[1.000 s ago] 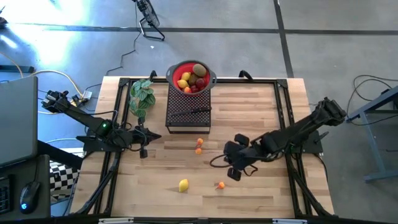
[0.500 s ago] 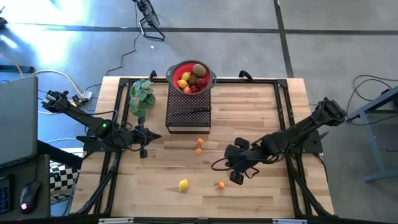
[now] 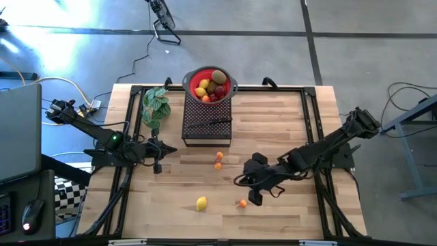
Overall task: Pick & Place Fruit
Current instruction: Put the pear into the red strainer bowl
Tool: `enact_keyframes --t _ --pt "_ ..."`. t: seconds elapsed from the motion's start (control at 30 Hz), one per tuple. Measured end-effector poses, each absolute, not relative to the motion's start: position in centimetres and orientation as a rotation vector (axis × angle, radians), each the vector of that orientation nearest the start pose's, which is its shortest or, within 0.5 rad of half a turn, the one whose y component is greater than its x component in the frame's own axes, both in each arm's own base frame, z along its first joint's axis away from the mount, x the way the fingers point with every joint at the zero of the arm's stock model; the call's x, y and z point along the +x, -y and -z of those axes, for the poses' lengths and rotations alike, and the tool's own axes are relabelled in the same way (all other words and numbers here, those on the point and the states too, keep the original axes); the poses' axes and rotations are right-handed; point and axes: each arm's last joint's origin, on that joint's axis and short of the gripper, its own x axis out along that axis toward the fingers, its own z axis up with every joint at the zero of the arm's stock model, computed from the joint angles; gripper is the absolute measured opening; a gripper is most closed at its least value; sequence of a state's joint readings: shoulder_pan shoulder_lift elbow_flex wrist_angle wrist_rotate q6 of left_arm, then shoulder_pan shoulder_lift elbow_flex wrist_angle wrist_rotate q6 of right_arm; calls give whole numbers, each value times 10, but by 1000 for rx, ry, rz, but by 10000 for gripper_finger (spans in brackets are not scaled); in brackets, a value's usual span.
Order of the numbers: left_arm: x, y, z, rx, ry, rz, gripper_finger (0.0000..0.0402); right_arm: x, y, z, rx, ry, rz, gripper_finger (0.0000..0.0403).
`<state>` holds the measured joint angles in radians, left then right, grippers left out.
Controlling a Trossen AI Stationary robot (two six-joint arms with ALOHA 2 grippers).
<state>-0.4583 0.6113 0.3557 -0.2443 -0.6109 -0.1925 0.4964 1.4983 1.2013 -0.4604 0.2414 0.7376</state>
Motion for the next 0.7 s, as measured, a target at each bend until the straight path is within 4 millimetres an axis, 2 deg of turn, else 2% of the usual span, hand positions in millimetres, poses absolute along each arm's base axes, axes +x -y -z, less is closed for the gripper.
enact_keyframes --t 0.23,0.3,0.53,0.7 --pt "129 45 -207 69 -419 -189 3 307 -166 -302 360 -726 -14 3" --pt "129 45 -206 77 -431 -190 3 314 -170 -304 304 -770 -11 3" --pt "127 44 -202 98 -466 -192 3 325 -177 -285 138 -1053 89 3" --pt "127 44 -202 100 -469 -192 3 330 -182 -264 106 -1156 27 3"
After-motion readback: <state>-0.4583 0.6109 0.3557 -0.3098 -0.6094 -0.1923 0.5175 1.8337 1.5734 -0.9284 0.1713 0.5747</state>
